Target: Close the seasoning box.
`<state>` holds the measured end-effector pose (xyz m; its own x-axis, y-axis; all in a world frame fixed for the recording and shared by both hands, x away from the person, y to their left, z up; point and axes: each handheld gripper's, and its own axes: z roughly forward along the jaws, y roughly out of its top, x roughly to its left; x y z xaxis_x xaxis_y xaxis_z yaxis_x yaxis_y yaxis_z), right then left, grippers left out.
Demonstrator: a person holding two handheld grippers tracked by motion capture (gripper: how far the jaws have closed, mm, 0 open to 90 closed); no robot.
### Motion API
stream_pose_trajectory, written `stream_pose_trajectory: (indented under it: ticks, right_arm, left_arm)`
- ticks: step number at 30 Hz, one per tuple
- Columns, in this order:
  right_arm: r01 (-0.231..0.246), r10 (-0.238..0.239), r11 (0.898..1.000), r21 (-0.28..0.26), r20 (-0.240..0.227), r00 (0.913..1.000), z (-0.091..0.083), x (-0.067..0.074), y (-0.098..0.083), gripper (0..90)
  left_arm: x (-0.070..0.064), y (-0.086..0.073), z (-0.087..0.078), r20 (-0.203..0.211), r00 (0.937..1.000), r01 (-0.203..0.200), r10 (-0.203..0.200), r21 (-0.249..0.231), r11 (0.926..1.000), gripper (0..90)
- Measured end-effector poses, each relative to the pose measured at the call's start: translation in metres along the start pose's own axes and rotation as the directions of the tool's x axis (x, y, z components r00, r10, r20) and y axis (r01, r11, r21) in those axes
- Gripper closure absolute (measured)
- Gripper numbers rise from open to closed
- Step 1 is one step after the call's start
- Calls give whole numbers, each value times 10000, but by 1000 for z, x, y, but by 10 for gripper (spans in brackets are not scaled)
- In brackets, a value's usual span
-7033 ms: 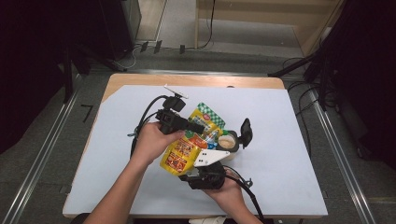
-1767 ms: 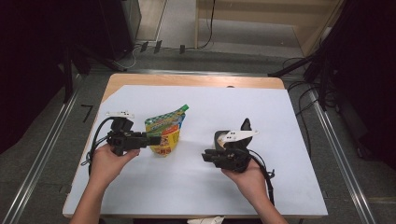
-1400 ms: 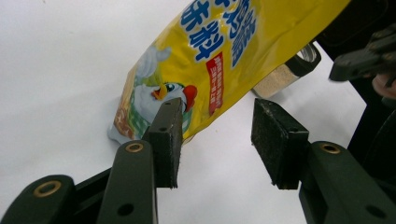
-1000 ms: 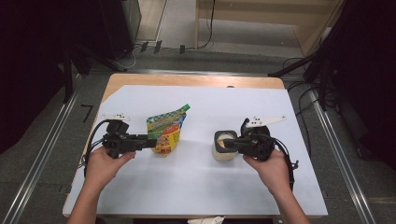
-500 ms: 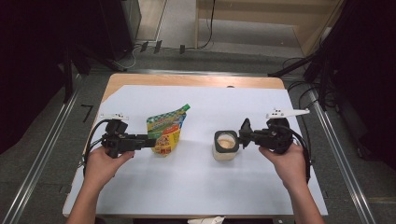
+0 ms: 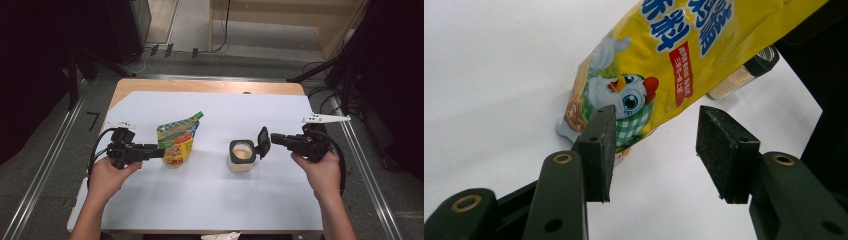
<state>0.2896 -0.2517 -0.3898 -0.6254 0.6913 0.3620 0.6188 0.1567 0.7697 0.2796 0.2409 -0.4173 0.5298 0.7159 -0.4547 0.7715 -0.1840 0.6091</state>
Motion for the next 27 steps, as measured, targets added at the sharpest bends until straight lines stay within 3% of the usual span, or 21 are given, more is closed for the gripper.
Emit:
stream_pose_trajectory:
  ticks: [12, 27]
  right_arm:
    - [-432, 436, 9982, 414, -86, 9990, 24, -10, -14, 900]
    - [-117, 119, 9980, 618, -38, 9999, 43, -2, -19, 900]
  left_arm:
    - [2, 0, 0, -17, 10000, 1, -1, 37, 10000, 491]
    - [5, -1, -1, -13, 9999, 126, -126, -31, 9999, 483]
